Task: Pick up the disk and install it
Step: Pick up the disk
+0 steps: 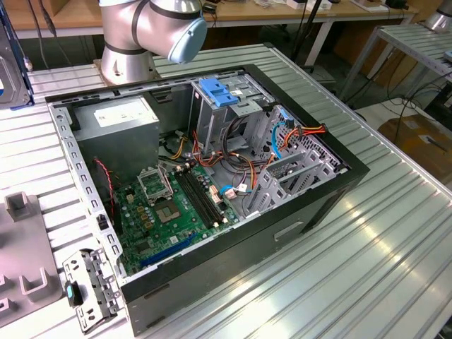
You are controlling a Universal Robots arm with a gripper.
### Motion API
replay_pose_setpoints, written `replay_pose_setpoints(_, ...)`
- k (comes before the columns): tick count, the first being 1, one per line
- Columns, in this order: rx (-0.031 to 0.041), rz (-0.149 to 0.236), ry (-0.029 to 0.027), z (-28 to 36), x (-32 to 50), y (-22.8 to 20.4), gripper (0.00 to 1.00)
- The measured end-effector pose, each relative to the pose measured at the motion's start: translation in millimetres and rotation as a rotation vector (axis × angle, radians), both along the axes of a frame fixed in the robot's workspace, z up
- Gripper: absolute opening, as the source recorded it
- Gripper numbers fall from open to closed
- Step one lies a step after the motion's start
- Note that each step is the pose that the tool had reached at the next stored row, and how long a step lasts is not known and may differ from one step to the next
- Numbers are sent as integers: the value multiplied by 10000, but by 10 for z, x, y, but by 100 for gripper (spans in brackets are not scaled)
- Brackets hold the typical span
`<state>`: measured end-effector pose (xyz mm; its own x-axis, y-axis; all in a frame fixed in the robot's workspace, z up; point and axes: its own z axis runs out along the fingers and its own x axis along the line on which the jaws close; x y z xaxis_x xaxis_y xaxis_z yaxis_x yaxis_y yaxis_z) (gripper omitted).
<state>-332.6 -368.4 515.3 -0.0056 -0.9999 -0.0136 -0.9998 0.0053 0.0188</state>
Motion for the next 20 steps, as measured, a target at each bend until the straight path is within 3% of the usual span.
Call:
replay_pose_setpoints(3, 0, 0, 0, -6, 6, -60, 37)
replay_pose_setpoints(5, 1, -1, -1, -9, 22, -76, 37)
replay_pose_setpoints(20, 0, -1, 0, -13, 371, -92, 37)
